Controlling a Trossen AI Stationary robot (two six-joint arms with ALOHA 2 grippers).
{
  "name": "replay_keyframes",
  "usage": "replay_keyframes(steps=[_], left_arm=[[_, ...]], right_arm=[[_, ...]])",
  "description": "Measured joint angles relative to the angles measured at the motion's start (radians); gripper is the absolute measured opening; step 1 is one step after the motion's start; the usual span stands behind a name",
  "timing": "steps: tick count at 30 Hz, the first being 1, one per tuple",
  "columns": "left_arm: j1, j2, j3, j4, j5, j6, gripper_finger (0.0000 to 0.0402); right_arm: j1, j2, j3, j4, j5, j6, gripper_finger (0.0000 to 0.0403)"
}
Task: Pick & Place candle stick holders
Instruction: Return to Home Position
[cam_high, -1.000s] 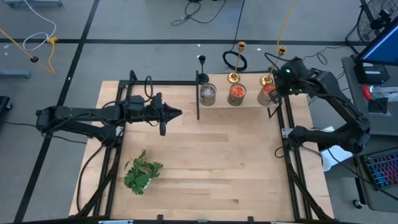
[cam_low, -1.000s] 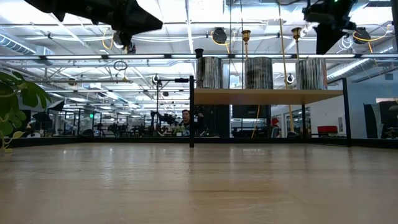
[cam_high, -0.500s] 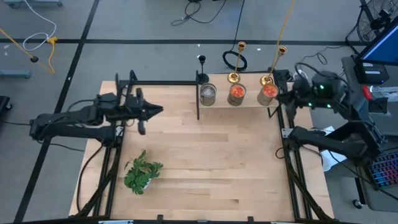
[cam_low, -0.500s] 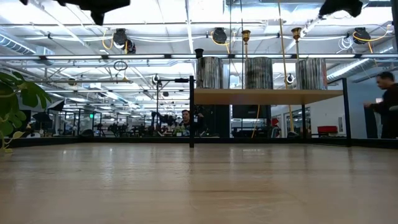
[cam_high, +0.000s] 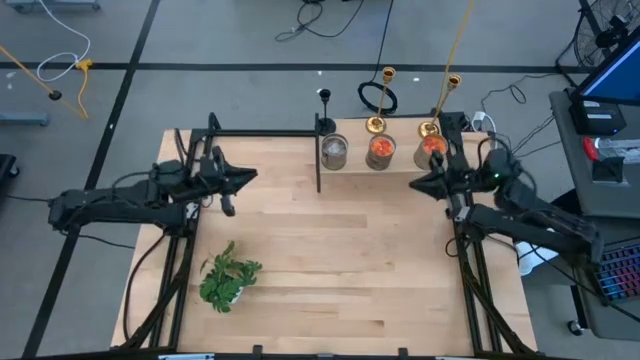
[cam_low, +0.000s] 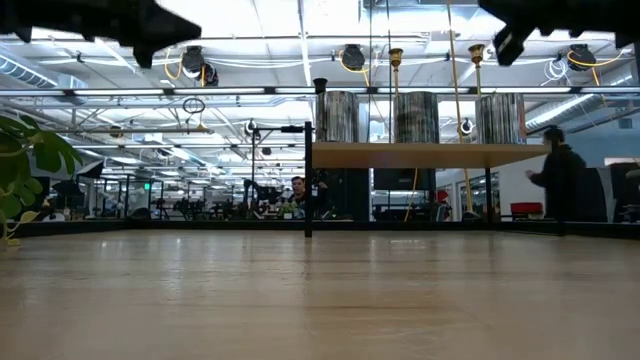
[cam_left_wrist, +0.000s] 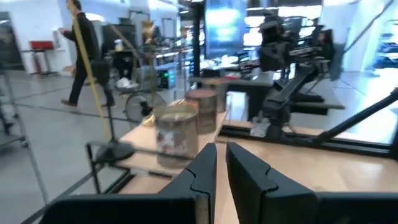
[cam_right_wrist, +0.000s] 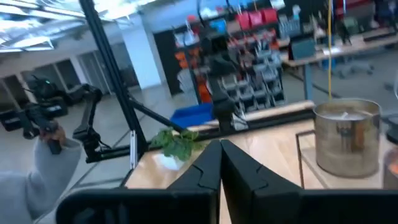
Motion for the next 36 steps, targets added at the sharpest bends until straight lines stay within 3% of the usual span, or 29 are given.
replay_keyframes(steps=[7,15,19,23,31,36], left_arm=[[0.0,-0.018,-0.045,0.06,-0.116,-0.011,0.004],[0.0,-0.071,-0.045,0.047,-0.122,0.003,0.004],[0.0,-0.074,-0.045,0.013,-0.121,0.0,0.004],[-0.001,-0.056,-0.056,-0.02,-0.079,-0.019,0.004],[-0.002,-0.048,-0.15,0.004,0.147,0.05,0.004],[-0.001,-0.05,-0.193,0.004,0.157,0.045,0.004]], right_arm=[[0.182,0.004,-0.169,0.137,0.212,-0.032,0.0002],[0.497,0.033,-0.265,0.223,0.568,-0.061,0.0001],[0.612,0.062,-0.28,0.26,0.704,-0.173,0.0001],[0.659,0.074,-0.279,0.245,0.679,-0.212,0.0001],[0.66,0.07,-0.398,0.312,0.615,-0.206,0.0],[0.659,0.02,-0.471,0.405,0.616,-0.201,0.0]])
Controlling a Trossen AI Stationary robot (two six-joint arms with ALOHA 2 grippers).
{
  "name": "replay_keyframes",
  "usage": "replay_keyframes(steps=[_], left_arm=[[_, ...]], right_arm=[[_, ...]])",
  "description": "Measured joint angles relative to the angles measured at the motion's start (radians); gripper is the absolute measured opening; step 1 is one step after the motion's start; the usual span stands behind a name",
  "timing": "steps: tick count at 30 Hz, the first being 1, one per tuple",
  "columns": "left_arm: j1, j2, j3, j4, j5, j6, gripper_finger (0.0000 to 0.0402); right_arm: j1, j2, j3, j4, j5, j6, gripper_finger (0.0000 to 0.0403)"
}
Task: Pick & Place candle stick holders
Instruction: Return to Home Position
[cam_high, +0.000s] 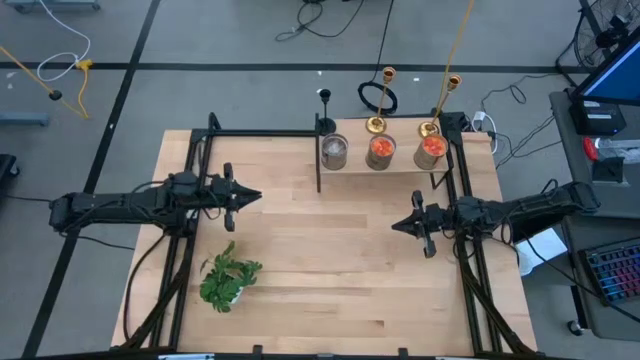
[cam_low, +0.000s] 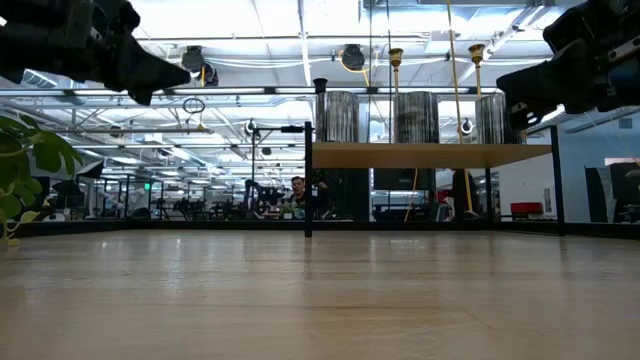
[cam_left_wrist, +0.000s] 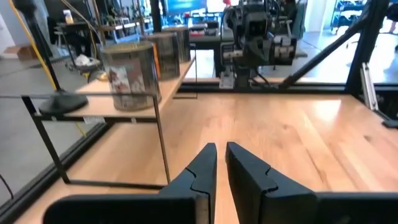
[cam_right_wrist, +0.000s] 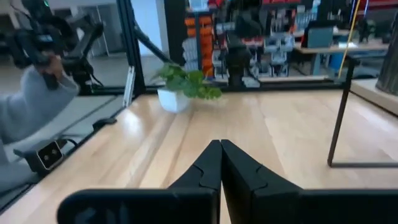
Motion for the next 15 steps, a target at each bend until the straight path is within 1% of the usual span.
replay_keyframes(steps=[3,5,8,10,15], left_arm=[[0.0,-0.009,-0.03,0.024,0.001,-0.023,0.004],[0.0,-0.012,-0.067,0.096,0.002,-0.034,0.004],[0.0,-0.033,-0.121,0.154,0.002,-0.034,0.004],[0.0,-0.064,-0.136,0.156,0.002,-0.048,0.004],[0.0,-0.167,-0.136,0.074,0.014,-0.056,0.004]], right_arm=[[0.0,-0.045,-0.018,-0.011,-0.001,0.001,0.0002],[0.0,-0.075,-0.022,-0.046,0.0,0.015,0.0003],[0.0,-0.108,-0.023,-0.107,0.003,0.027,0.0002],[0.0,-0.126,-0.023,-0.122,0.003,0.026,0.0002],[0.0,-0.148,-0.024,-0.164,0.004,0.003,0.0002]])
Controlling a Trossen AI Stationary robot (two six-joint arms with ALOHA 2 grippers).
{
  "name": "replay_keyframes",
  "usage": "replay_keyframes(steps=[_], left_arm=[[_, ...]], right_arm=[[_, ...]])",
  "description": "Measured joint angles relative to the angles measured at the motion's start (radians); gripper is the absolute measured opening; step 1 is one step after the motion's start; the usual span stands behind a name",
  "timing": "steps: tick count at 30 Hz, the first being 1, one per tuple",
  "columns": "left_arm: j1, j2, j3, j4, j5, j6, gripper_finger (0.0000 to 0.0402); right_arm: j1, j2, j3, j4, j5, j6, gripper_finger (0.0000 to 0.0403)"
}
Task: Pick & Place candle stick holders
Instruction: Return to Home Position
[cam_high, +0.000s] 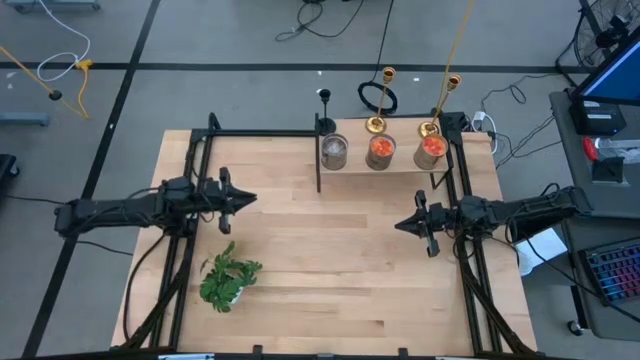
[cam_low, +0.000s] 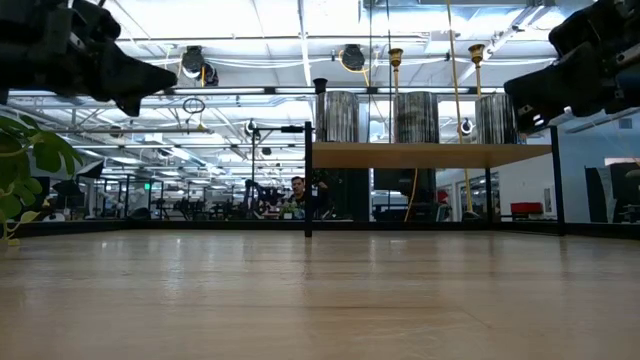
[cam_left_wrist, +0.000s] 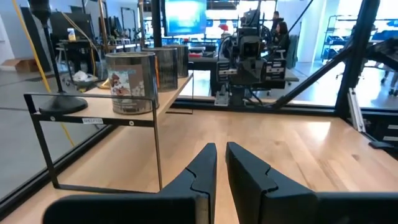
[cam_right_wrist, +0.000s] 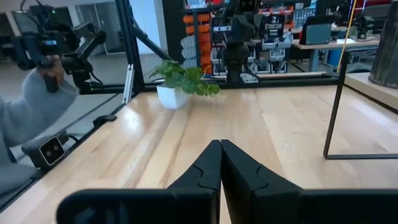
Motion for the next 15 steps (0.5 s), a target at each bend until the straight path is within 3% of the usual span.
replay_keyframes(steps=[10,15], left_arm=[[0.0,-0.26,0.0,-0.238,-0.004,0.051,0.004],[-0.001,-0.299,-0.002,-0.289,-0.004,0.064,0.004]], right_arm=[[0.0,-0.034,-0.002,-0.028,0.004,-0.032,0.0002],[0.0,-0.035,-0.002,-0.043,0.034,-0.041,0.0002]])
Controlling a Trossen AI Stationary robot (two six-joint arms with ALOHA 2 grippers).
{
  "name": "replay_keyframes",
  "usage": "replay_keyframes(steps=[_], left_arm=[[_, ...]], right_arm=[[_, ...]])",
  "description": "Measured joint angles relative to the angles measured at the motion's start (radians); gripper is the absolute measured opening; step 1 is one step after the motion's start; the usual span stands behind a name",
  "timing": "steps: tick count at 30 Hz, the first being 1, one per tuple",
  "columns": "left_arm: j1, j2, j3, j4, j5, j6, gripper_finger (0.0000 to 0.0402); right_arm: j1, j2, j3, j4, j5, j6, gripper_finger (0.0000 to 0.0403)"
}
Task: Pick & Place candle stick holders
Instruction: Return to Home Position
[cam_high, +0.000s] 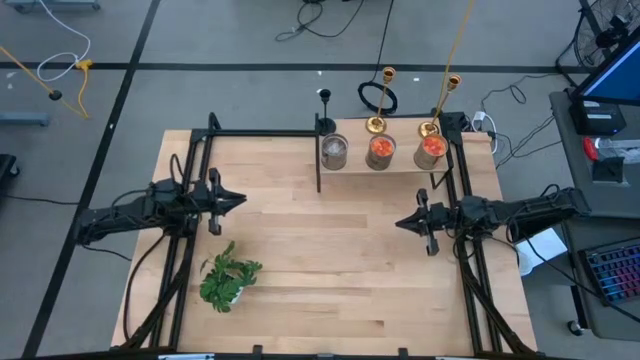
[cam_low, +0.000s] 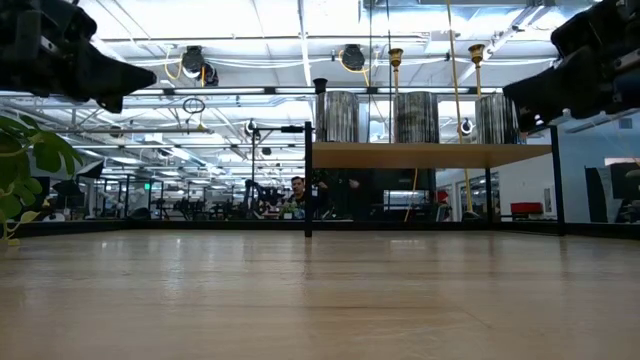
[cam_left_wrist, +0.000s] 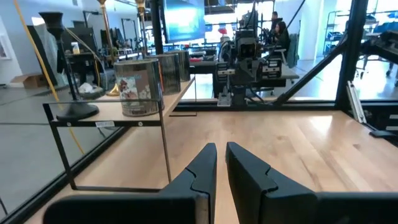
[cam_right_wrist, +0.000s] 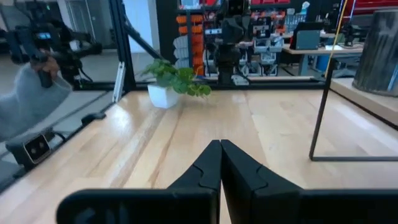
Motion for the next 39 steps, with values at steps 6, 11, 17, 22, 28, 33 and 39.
replay_keyframes(steps=[6,11,17,22,28,33,39], left_arm=[[0.0,0.0,-0.081,0.105,0.001,0.007,0.004],[0.0,0.002,-0.098,0.129,0.008,-0.012,0.004],[0.0,0.004,-0.097,0.106,0.017,-0.021,0.004],[0.001,0.004,-0.097,0.104,0.009,-0.044,0.004],[0.001,0.004,-0.097,0.104,0.009,-0.037,0.004],[0.001,0.004,-0.096,0.103,0.009,-0.037,0.004],[0.001,0.004,-0.096,0.103,0.009,-0.037,0.004]], right_arm=[[0.0,0.0,-0.024,-0.001,-0.002,-0.01,0.0002],[0.0,0.0,-0.032,-0.004,-0.002,-0.014,0.0004],[0.0,0.0,-0.032,-0.018,-0.003,-0.059,0.0004],[0.0,0.0,-0.032,-0.018,-0.003,-0.039,0.0003],[0.0,0.0,-0.032,-0.017,-0.003,-0.04,0.0008],[0.0,0.0,-0.032,-0.016,-0.003,-0.04,0.0008],[0.0,0.0,-0.032,-0.015,-0.003,-0.04,0.0008]])
